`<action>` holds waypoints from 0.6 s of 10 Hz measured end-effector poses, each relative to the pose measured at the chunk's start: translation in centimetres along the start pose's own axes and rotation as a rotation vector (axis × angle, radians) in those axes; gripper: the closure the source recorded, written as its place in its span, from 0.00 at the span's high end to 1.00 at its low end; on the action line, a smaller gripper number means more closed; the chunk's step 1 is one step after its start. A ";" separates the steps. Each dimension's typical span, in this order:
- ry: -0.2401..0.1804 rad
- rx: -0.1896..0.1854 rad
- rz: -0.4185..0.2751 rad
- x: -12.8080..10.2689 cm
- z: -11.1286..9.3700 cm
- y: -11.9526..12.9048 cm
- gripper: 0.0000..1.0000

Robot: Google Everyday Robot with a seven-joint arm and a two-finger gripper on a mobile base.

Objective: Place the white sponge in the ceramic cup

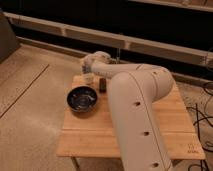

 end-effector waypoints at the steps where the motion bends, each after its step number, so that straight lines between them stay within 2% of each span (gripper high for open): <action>1: 0.000 0.001 0.000 -0.1 0.0 0.0 0.62; 6: -0.003 0.002 0.006 -0.3 -0.1 -0.2 0.62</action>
